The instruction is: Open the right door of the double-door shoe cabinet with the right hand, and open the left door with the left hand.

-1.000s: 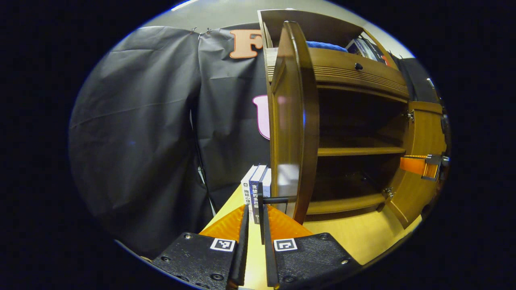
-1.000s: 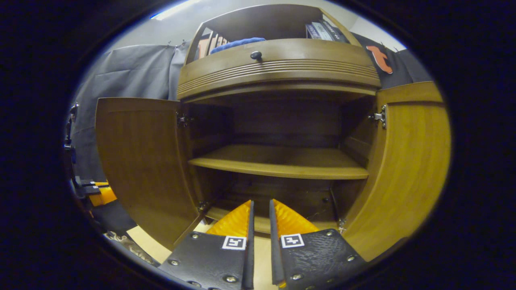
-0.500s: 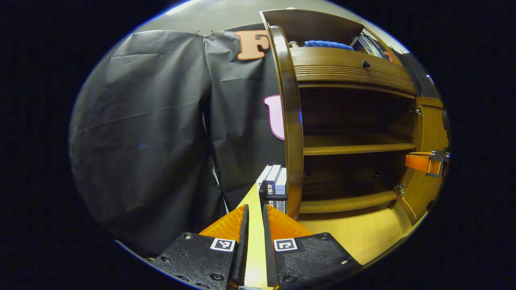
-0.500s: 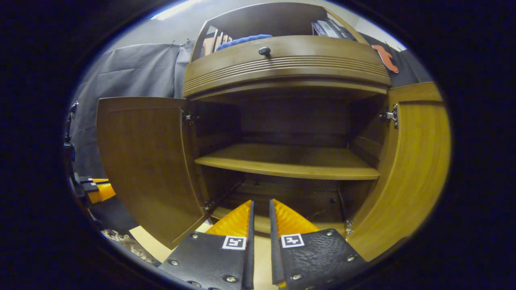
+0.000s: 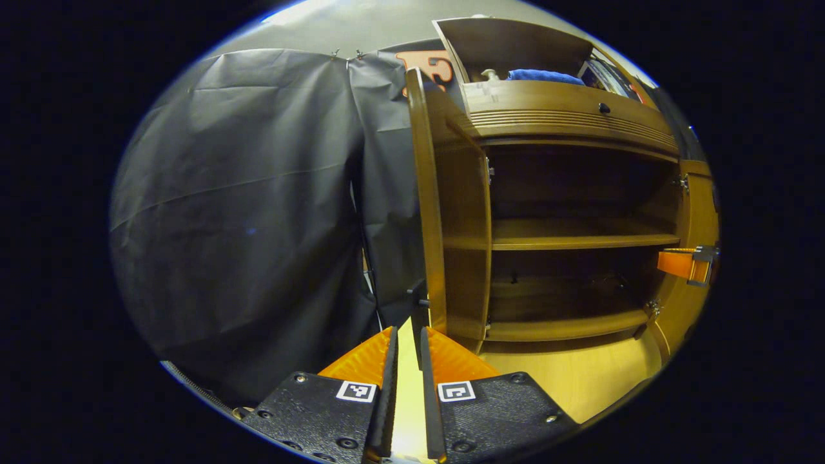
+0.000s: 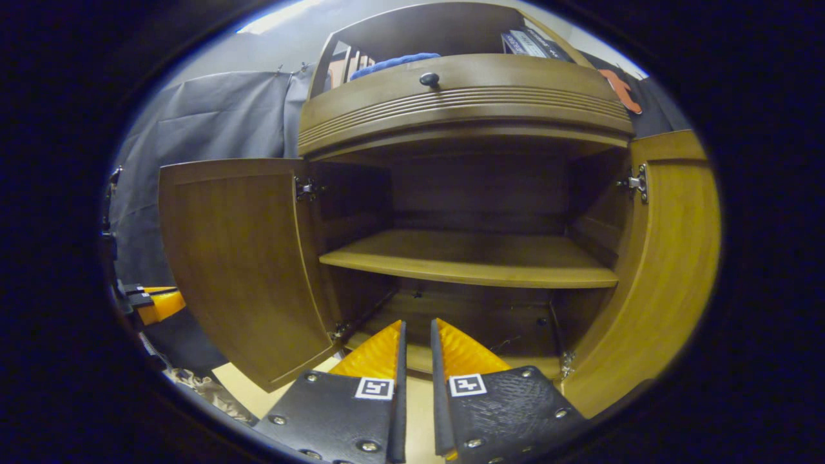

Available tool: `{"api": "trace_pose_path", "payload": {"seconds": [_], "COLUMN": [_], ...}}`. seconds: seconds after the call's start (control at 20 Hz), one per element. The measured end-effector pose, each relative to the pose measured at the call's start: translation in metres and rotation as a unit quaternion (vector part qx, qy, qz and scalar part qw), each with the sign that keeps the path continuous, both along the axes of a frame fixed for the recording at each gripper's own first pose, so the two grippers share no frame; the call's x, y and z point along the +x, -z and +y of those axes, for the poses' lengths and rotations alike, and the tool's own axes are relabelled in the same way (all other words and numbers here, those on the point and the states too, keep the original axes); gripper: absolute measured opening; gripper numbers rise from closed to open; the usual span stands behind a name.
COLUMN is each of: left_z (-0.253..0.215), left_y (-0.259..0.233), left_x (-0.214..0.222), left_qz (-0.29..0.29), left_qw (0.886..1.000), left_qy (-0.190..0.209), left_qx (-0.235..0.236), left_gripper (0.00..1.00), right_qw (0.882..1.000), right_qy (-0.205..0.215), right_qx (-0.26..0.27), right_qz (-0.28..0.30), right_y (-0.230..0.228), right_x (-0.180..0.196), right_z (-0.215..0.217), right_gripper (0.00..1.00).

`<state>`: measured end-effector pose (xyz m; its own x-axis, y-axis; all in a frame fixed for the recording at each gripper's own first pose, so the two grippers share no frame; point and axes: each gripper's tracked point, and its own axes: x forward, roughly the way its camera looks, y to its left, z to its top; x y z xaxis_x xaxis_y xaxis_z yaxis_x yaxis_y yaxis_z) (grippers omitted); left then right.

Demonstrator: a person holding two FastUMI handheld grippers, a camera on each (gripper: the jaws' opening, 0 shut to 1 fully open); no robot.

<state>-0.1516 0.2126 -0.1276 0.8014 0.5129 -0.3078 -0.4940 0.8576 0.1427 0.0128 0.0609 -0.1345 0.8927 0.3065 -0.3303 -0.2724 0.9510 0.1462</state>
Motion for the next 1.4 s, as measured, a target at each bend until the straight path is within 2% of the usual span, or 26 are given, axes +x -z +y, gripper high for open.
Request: {"api": "trace_pose_path", "payload": {"seconds": [0.05,0.1,0.15,0.3,0.35,0.4,0.45,0.55,0.6,0.8,0.85,0.9,1.0,1.05,1.1,1.15,1.2,1.3,1.4], "left_z": [0.0,-0.004,-0.015,-0.047,-0.057,-0.063,-0.072,-0.09,-0.098,-0.145,-0.159,-0.172,-0.199,-0.21,-0.219,-0.224,-0.23,-0.238,-0.239], "left_y": [-0.007,-0.017,-0.028,-0.047,-0.055,-0.063,-0.071,-0.082,-0.086,-0.104,-0.108,-0.11,-0.113,-0.115,-0.117,-0.118,-0.118,-0.121,-0.119], "left_x": [-0.004,-0.01,-0.01,0.015,0.024,0.034,0.044,0.067,0.077,0.114,0.122,0.127,0.136,0.139,0.141,0.142,0.144,0.145,0.146], "left_qz": [-0.008,-0.02,-0.033,-0.06,-0.072,-0.086,-0.101,-0.123,-0.132,-0.159,-0.161,-0.165,-0.169,-0.17,-0.172,-0.175,-0.175,-0.178,-0.18], "left_qw": [1.0,1.0,0.999,0.997,0.996,0.993,0.991,0.985,0.982,0.965,0.96,0.956,0.946,0.942,0.94,0.939,0.937,0.934,0.935], "left_qy": [-0.008,-0.006,0.001,0.044,0.06,0.075,0.091,0.121,0.137,0.206,0.224,0.241,0.273,0.284,0.292,0.295,0.299,0.306,0.304], "left_qx": [0.007,0.014,0.019,0.014,0.011,0.009,0.004,-0.008,-0.015,-0.034,-0.036,-0.037,-0.042,-0.043,-0.043,-0.042,-0.042,-0.041,-0.042], "left_gripper": [0.14,0.22,0.22,0.19,0.22,0.17,0.18,0.27,0.23,0.22,0.15,0.21,0.21,0.27,0.14,0.14,0.26,0.49,0.73], "right_qw": [1.0,1.0,1.0,1.0,0.999,0.999,0.998,0.997,0.995,0.989,0.987,0.985,0.98,0.978,0.976,0.973,0.972,0.969,0.968], "right_qy": [0.001,0.004,0.008,0.021,0.027,0.035,0.043,0.062,0.072,0.111,0.121,0.132,0.152,0.161,0.17,0.182,0.188,0.199,0.2], "right_qx": [0.0,-0.001,-0.002,-0.004,-0.006,-0.009,-0.01,-0.014,-0.017,-0.032,-0.035,-0.039,-0.045,-0.046,-0.047,-0.049,-0.049,-0.048,-0.042], "right_qz": [-0.002,-0.005,-0.008,-0.02,-0.026,-0.032,-0.039,-0.052,-0.061,-0.092,-0.1,-0.107,-0.119,-0.123,-0.128,-0.131,-0.135,-0.141,-0.147], "right_y": [-0.002,-0.003,-0.006,-0.016,-0.021,-0.026,-0.032,-0.045,-0.051,-0.082,-0.089,-0.095,-0.106,-0.111,-0.114,-0.117,-0.121,-0.123,-0.128], "right_x": [0.0,-0.001,-0.001,-0.004,-0.005,-0.006,-0.008,-0.011,-0.013,-0.02,-0.022,-0.025,-0.031,-0.033,-0.036,-0.038,-0.042,-0.045,-0.046], "right_z": [0.001,-0.001,-0.003,-0.013,-0.019,-0.024,-0.031,-0.045,-0.053,-0.083,-0.09,-0.099,-0.112,-0.117,-0.122,-0.129,-0.133,-0.14,-0.142], "right_gripper": [0.17,0.18,0.17,0.17,0.17,0.17,0.17,0.17,0.17,0.17,0.17,0.17,0.17,0.17,0.17,0.17,0.17,0.35,0.66]}}
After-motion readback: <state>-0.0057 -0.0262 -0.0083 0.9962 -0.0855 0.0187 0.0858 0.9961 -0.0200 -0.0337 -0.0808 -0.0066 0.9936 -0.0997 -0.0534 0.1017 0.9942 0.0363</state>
